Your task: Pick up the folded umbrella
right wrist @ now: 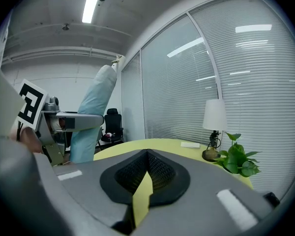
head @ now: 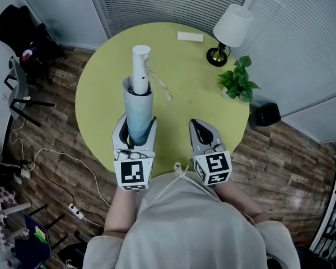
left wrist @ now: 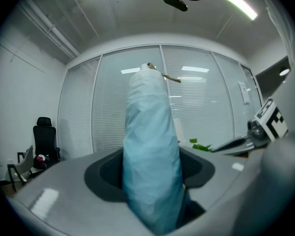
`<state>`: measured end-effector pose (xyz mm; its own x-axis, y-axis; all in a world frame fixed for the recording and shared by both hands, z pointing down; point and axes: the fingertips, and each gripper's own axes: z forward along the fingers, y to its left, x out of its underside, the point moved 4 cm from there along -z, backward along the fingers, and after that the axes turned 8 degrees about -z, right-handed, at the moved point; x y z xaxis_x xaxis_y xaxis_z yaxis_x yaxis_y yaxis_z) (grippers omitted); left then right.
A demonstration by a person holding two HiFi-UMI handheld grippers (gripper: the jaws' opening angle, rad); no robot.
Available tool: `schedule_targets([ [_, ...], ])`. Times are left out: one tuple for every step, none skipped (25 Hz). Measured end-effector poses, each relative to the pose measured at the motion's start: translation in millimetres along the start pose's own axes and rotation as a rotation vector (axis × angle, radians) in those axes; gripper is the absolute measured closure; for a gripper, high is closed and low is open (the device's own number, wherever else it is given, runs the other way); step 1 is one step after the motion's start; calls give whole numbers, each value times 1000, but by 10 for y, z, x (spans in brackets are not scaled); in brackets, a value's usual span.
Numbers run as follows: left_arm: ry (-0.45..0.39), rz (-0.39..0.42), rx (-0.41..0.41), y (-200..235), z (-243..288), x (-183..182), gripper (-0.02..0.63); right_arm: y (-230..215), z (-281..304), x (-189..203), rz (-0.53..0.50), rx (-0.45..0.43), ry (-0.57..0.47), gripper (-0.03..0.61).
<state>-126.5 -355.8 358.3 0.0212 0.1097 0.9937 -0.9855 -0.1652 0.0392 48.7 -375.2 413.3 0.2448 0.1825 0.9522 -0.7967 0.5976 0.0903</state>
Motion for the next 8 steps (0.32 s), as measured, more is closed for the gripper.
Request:
schedule_targets([
  [2,-3,0,0,0,4,330,1,-8,-14,-2,1,-5,578],
  [5,-8,0,0,1,7,330,2,-14,-25,-5,3,-8,579],
  [7,-13,1,-1,3,12,330,4,-18,-33,-8,3,-10,580],
  [9,-16,2,-3,4,19,330,4,-21,-35,-11,3,-11,578],
  [10,-17,2,-3,6,27,330,5,-24,-33,-12,4,-12,578],
  [12,-17,2,-3,7,35,330,5,-28,-31,-11,4,-14,580],
  [13,-17,1,-1,7,43,330,6,-31,-30,-10,5,-16,579],
  [14,-17,1,0,7,52,330,7,-35,-30,-9,6,-19,579],
])
